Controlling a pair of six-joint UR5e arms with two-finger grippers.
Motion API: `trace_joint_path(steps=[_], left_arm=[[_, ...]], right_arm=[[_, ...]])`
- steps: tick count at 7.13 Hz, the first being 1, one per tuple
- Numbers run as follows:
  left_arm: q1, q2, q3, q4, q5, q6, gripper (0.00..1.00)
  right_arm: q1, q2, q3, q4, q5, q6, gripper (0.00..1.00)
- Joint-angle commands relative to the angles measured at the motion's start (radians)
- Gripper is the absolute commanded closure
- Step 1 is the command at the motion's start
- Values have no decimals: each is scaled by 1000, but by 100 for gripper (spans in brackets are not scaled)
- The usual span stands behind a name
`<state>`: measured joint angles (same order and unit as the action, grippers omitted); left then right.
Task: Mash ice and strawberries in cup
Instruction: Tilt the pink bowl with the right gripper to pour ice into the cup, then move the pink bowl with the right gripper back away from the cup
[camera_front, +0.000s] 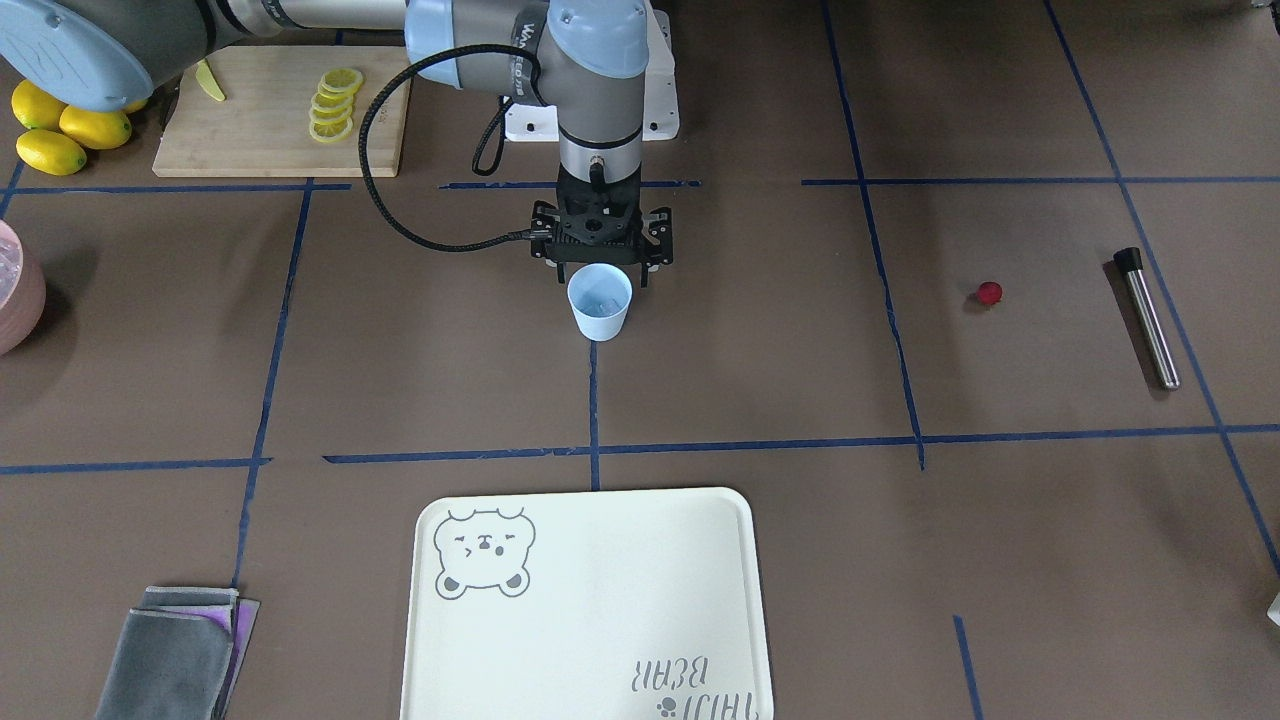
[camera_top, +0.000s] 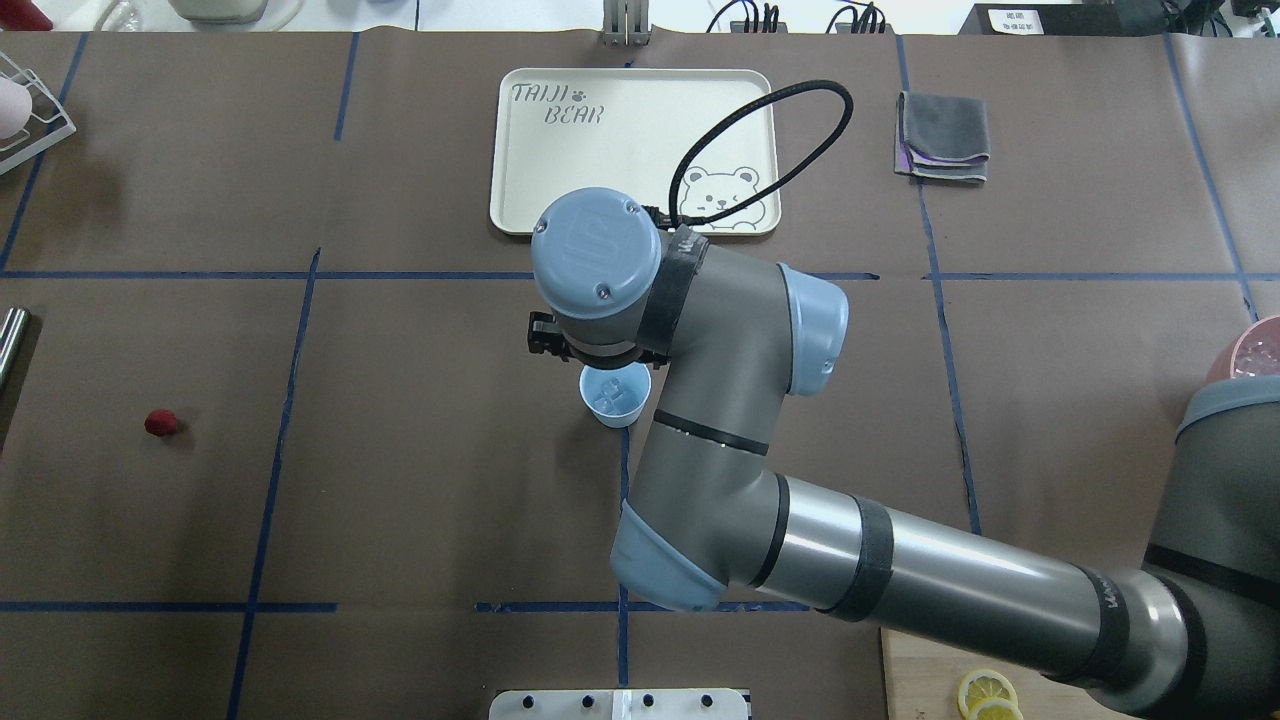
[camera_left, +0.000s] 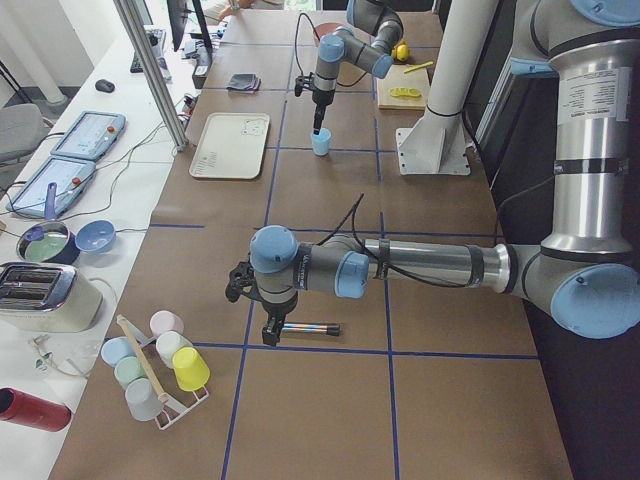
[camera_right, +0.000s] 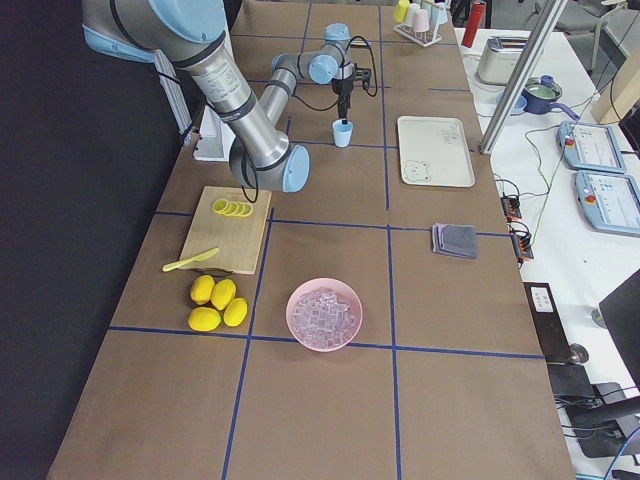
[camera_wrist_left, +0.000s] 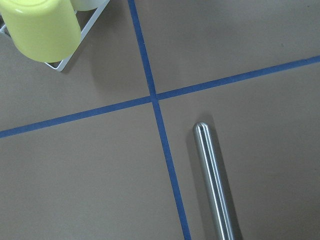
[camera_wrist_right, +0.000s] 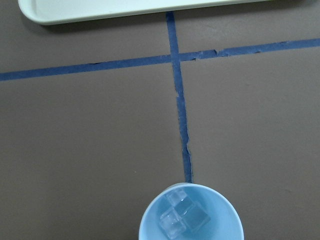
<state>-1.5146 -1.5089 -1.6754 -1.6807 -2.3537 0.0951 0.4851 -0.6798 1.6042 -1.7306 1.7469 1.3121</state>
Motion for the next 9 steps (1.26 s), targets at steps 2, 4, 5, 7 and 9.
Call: trace_joint_path(steps=[2,4,5,7,9], left_arm=[[1,-5,-3,-13,1,1,0],[-1,-22,-4,-55,7,-2,0],[1,-28,-3,-57,7,-5,0],[1,-34,-7,-59,2,1,0],[1,-48,-7,-69,2,8,0]], right_arm=[[272,-135,142,-63,234,-291,1],[505,-402,281,-61,362,-659,1],[627,-505,280,-60,447,-885,1],[822,-692,273,-55,482,-1218,1],[1000,-850,244,-53,583,-1519,1]])
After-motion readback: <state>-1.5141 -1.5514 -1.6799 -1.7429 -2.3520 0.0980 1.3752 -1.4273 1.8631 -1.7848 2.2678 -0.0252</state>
